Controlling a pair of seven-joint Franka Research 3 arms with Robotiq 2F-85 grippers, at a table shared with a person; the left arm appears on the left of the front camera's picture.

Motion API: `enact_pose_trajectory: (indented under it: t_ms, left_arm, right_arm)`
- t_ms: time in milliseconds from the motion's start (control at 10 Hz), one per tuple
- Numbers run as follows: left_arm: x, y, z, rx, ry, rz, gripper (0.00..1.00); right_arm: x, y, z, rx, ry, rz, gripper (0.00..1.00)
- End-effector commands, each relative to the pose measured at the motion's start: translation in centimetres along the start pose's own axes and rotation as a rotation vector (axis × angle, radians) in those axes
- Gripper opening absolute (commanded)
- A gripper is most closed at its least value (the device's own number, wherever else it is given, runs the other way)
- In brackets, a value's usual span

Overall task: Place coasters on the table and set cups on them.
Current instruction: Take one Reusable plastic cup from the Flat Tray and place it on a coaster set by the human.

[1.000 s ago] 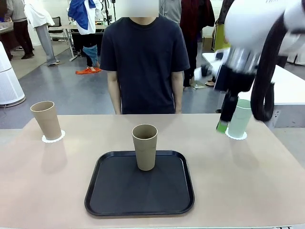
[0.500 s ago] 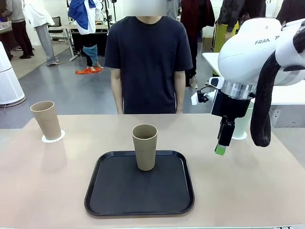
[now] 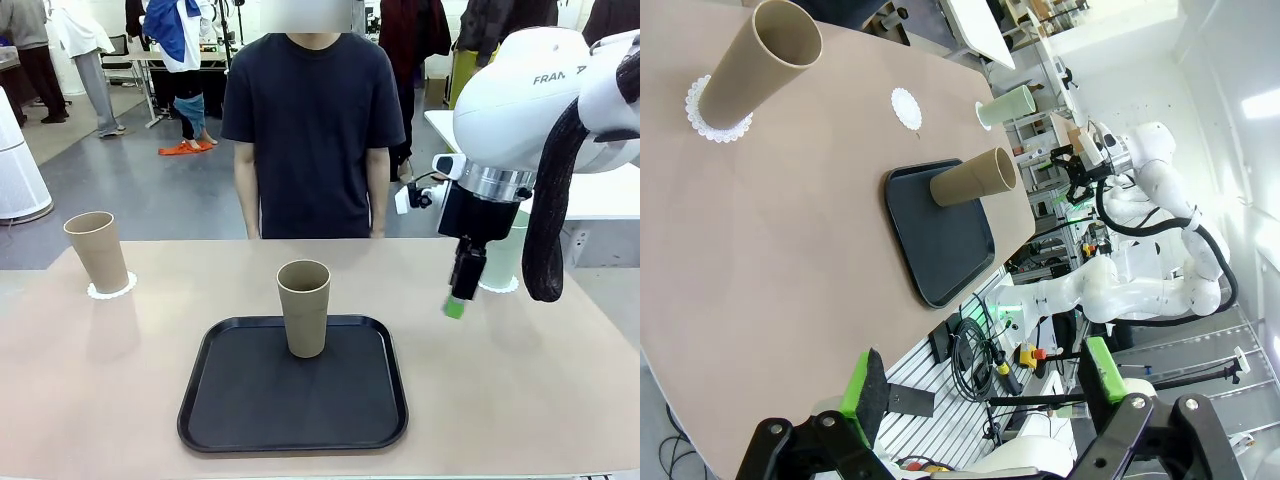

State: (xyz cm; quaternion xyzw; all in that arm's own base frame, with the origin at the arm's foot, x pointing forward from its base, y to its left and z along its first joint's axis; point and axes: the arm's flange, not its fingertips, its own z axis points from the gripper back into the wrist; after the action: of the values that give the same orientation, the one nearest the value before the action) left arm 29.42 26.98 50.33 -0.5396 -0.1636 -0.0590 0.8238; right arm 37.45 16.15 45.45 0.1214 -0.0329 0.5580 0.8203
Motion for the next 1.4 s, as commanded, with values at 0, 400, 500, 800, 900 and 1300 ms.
enact_pose_trajectory:
  t_ms: [0, 400, 500, 800, 900, 1300]
  left_arm:
    - [0.0, -0.3, 0.2, -0.01, -0.01, 0.008, 1.0]
    - [0.0, -0.3, 0.2, -0.01, -0.01, 0.008, 1.0]
    - [0.0, -0.3, 0.2, -0.01, -0.01, 0.008, 1.0]
    - [0.0, -0.3, 0.2, -0.01, -0.01, 0.008, 1.0]
    - [0.0, -0.3, 0.2, -0.01, -0.01, 0.008, 1.0]
    - [0.0, -0.3, 0.2, -0.01, -0.01, 0.008, 1.0]
  right_arm:
    - [-3.8, -2.0, -5.1, 0.088, -0.479, 0.114, 1.0]
    - [-7.9, -2.1, -8.6, 0.162, -0.884, 0.494, 1.0]
    - [-7.8, -2.4, -8.9, 0.154, -0.91, 0.526, 1.0]
    - [-8.0, -2.6, -9.2, 0.13, -0.908, 0.438, 1.0]
    - [-7.5, -2.8, -9.0, 0.145, -0.874, 0.32, 1.0]
    - [-7.1, -2.7, -7.9, 0.128, -0.918, 0.484, 1.0]
